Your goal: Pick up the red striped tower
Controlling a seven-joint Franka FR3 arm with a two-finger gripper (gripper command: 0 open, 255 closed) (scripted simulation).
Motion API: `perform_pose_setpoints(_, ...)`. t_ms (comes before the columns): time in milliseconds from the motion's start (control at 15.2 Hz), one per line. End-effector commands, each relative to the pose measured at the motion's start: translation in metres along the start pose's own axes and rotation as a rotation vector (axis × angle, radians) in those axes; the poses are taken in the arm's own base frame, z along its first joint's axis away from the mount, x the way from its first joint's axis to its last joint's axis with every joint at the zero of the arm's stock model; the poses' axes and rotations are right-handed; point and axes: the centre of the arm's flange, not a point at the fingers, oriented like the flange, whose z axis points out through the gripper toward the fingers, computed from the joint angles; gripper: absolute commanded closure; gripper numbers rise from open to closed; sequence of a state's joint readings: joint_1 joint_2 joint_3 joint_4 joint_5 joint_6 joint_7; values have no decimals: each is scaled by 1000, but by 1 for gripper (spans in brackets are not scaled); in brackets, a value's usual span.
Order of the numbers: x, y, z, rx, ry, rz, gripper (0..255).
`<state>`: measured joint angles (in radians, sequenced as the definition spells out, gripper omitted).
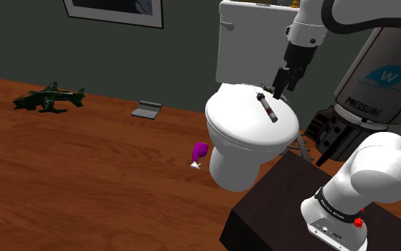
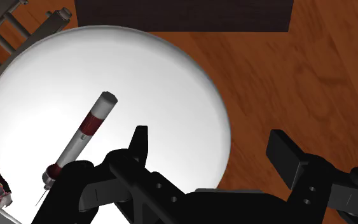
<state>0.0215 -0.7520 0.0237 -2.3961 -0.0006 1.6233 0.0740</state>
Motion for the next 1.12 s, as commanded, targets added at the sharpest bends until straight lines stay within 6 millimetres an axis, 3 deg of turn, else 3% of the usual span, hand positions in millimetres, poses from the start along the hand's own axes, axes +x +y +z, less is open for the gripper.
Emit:
perform_pose_setpoints(0, 0, 0, 0, 0, 0, 0, 0)
perform_pose_setpoints(1056, 136, 138, 95, -39, -89, -12, 0)
